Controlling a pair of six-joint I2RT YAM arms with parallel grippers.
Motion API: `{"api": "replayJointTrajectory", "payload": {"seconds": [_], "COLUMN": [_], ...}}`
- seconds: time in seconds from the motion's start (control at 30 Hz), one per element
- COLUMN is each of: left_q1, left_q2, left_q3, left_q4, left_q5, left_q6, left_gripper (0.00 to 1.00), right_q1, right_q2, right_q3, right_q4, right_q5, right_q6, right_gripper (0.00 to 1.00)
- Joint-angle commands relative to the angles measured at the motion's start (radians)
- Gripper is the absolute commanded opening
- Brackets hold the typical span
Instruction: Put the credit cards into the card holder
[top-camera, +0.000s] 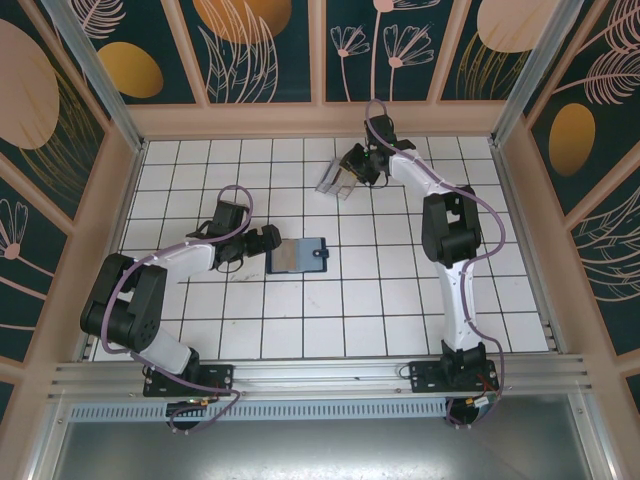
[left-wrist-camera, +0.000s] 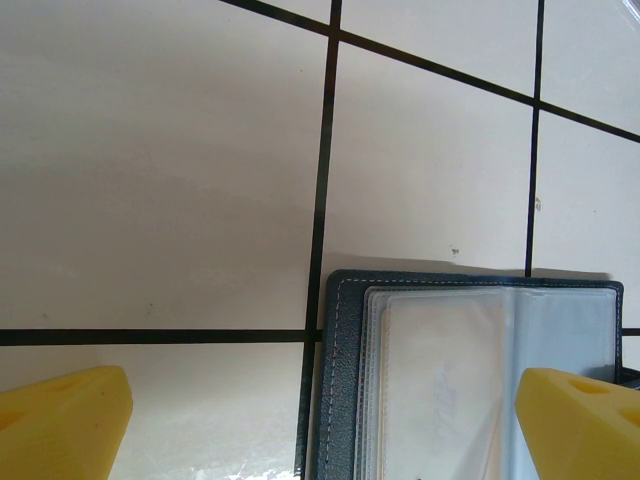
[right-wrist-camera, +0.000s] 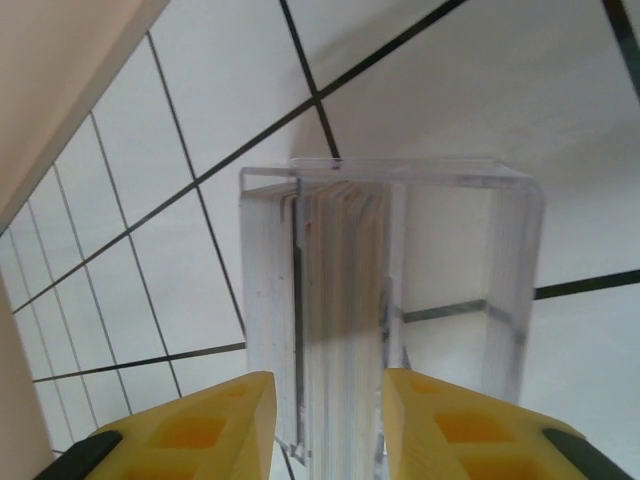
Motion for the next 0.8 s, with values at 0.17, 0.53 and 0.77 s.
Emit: {"api": "replayJointTrajectory", "payload": {"seconds": [0.17, 0.53, 0.77], "left_q1": [0.0, 0.001, 0.001], "left_q2": [0.002, 0.023, 0.028], "left_q3": [0.026, 0.1, 0.108], "left_q4": [-0.016, -0.039, -0.044], "left_q5": [0.005, 0.0, 0.002], "left_q6": [0.006, 0.017, 0.01], "left_gripper": [0.99, 0.99, 0.99], "right_q1": [0.019, 0.026, 0.011], "right_q2": [-0.061, -0.15, -0.098], "right_q3": [0.045, 0.005, -0.015], "right_q4": [-0.116, -0.21, -0.197], "right_q5": [0.11, 0.291, 0.231], "right_q6": [-0.045, -0.157, -0.158], "right_gripper": [0.36, 0.33, 0.32]}}
